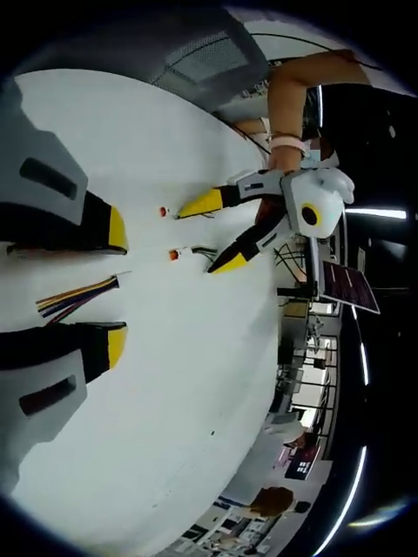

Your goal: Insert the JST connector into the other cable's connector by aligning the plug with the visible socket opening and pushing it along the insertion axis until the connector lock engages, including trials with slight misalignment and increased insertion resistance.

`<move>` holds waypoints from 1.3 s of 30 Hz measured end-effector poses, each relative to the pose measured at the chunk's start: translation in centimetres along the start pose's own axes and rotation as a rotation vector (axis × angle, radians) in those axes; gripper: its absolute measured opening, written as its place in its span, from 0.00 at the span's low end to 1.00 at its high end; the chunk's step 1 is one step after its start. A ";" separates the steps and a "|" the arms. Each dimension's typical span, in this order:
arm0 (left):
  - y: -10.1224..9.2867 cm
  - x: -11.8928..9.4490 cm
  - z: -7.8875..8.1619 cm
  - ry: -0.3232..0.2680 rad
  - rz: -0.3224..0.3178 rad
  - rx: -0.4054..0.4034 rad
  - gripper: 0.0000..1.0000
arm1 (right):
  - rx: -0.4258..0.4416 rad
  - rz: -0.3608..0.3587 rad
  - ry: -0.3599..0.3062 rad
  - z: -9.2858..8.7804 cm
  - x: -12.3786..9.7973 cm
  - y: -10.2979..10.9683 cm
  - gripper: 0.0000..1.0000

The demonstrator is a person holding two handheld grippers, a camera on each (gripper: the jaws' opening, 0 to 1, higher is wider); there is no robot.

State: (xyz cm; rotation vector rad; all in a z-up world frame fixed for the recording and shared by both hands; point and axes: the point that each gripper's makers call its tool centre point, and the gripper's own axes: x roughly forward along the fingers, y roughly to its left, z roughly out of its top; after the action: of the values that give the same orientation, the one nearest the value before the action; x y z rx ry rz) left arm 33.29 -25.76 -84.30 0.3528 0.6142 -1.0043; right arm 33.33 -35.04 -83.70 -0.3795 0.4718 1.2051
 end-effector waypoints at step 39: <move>0.0 1.2 0.5 -0.047 -0.017 0.030 0.24 | -0.082 0.016 -0.006 -0.6 0.9 -0.3 0.19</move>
State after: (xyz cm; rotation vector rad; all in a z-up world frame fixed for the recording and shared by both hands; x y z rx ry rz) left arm 33.88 -26.80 -84.68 0.3503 0.5607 -1.0361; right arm 33.80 -34.75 -84.62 -0.4427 0.4224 1.2431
